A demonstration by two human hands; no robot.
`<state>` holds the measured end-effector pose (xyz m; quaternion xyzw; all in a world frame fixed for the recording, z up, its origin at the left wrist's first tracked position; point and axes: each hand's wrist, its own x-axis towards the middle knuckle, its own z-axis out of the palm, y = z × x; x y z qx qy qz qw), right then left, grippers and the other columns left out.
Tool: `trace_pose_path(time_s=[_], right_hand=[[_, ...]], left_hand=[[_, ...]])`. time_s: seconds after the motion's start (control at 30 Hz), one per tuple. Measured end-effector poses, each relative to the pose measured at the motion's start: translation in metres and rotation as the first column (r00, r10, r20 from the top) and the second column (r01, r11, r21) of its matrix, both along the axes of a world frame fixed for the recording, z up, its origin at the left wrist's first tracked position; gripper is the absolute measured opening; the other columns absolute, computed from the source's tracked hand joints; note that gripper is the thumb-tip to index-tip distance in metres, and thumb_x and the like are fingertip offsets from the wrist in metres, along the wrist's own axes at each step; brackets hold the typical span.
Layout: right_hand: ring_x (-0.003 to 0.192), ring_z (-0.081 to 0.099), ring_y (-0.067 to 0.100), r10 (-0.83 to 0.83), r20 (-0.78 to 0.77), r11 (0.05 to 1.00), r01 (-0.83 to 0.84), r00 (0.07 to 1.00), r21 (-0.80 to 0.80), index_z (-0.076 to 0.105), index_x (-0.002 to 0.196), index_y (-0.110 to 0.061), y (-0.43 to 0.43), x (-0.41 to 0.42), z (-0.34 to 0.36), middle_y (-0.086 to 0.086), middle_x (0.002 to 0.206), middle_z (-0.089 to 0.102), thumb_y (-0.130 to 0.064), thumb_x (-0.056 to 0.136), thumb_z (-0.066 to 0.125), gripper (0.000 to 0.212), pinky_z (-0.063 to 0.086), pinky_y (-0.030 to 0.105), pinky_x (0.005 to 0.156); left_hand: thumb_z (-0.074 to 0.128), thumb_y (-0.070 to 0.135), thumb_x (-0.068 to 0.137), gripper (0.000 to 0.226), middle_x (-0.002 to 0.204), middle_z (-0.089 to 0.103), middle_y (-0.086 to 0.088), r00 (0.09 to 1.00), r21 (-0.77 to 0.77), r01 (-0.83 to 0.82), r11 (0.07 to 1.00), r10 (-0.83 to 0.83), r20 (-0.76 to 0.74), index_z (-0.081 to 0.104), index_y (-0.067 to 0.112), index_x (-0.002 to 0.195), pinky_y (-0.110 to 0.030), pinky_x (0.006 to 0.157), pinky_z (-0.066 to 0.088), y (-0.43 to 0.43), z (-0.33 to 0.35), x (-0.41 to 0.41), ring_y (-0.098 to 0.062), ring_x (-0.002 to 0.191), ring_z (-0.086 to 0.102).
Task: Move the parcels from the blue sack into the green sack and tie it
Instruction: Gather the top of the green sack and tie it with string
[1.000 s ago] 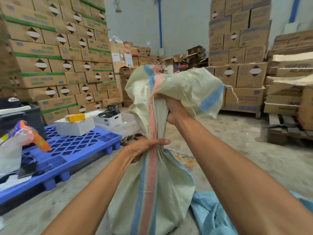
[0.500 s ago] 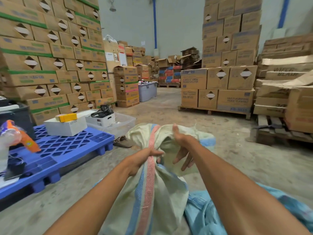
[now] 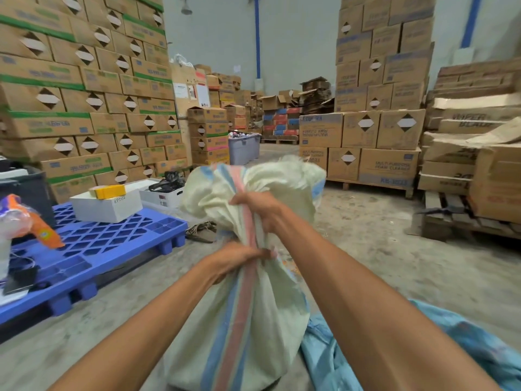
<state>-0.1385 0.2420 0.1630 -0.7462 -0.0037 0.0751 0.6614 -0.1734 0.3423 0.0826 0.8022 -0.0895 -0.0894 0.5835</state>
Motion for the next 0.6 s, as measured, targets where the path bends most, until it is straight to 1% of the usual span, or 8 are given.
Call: trace_pose_path(time_s=[0.07,0.13,0.23,0.3,0.4,0.5,0.53,0.6], right_hand=[[0.094,0.069,0.031,-0.058,0.067,0.988,0.048,0.996,0.144,0.066,0.112,-0.002,0.005,0.001,0.015,0.014,0.105,0.069,-0.017,0.061,0.076,0.054,0.059,0.047,0.089],[0.088,0.068,0.029,-0.128,0.085,0.962,0.103,0.988,0.252,0.064,0.106,0.0,0.005,-0.002,0.027,0.014,0.097,0.066,-0.005,0.073,0.068,0.034,0.059,0.038,0.08],[0.086,0.064,0.025,-0.208,0.035,0.914,0.181,0.978,0.363,0.063,0.101,-0.001,0.008,0.0,0.031,0.011,0.096,0.064,0.002,0.073,0.063,0.028,0.058,0.041,0.086],[0.092,0.067,0.027,-0.268,-0.006,0.874,0.246,0.963,0.419,0.064,0.105,-0.004,0.014,0.0,0.037,0.011,0.106,0.068,0.0,0.074,0.063,0.031,0.059,0.047,0.088],[0.08,0.069,0.024,-0.317,0.005,0.801,0.264,0.949,0.538,0.063,0.105,-0.009,0.02,-0.002,0.059,0.009,0.105,0.071,-0.008,0.086,0.065,0.02,0.063,0.037,0.067],[0.083,0.072,0.033,-0.355,0.038,0.729,0.251,0.934,0.637,0.065,0.104,-0.005,0.023,0.001,0.089,0.015,0.106,0.071,0.005,0.077,0.056,0.031,0.062,0.053,0.072],[0.087,0.073,0.036,-0.357,0.041,0.695,0.236,0.933,0.68,0.064,0.105,-0.004,0.023,0.002,0.097,0.017,0.108,0.072,0.007,0.071,0.054,0.038,0.06,0.058,0.075],[0.089,0.074,0.04,-0.322,0.057,0.631,0.169,0.945,0.757,0.064,0.116,-0.003,0.026,0.004,0.117,0.02,0.11,0.072,0.006,0.052,0.052,0.066,0.057,0.065,0.075]], left_hand=[[0.093,0.021,0.063,0.052,0.1,0.07,0.014,0.983,0.016,-0.086,0.996,0.082,0.162,0.063,0.024,0.105,-0.021,0.092,0.052,0.006,0.004,-0.005,0.001,0.091,0.067],[0.093,0.022,0.062,0.06,0.098,0.064,0.02,0.963,0.053,-0.118,0.992,0.102,0.25,0.056,0.028,0.11,-0.009,0.084,0.051,0.013,0.008,-0.003,0.001,0.094,0.064],[0.096,0.044,0.049,0.094,0.12,0.064,0.011,0.956,0.125,-0.078,0.989,0.039,0.291,0.052,0.025,0.129,-0.02,0.099,0.048,0.011,0.002,0.004,-0.004,0.11,0.061],[0.094,0.058,0.04,0.103,0.124,0.064,0.015,0.927,0.018,-0.094,0.995,0.08,0.367,0.053,0.031,0.13,-0.012,0.095,0.046,0.0,-0.006,0.007,0.002,0.114,0.06],[0.09,0.063,0.041,0.109,0.123,0.062,0.02,0.821,-0.233,-0.237,0.943,0.323,0.472,0.048,0.026,0.135,-0.009,0.093,0.044,-0.016,0.0,0.015,0.008,0.115,0.057],[0.088,0.052,0.053,0.08,0.114,0.064,0.018,0.723,-0.272,-0.32,0.907,0.42,0.549,0.056,0.028,0.123,-0.028,0.115,0.029,-0.02,0.019,0.021,0.018,0.113,0.051],[0.088,0.041,0.058,0.059,0.104,0.068,0.018,0.725,-0.279,-0.333,0.901,0.433,0.536,0.062,0.031,0.11,-0.033,0.112,0.035,-0.019,0.027,0.02,0.019,0.103,0.056],[0.085,0.029,0.064,0.03,0.084,0.069,0.014,0.729,-0.333,-0.372,0.867,0.495,0.474,0.065,0.031,0.086,-0.035,0.086,0.055,-0.014,0.052,0.021,0.001,0.081,0.068]])
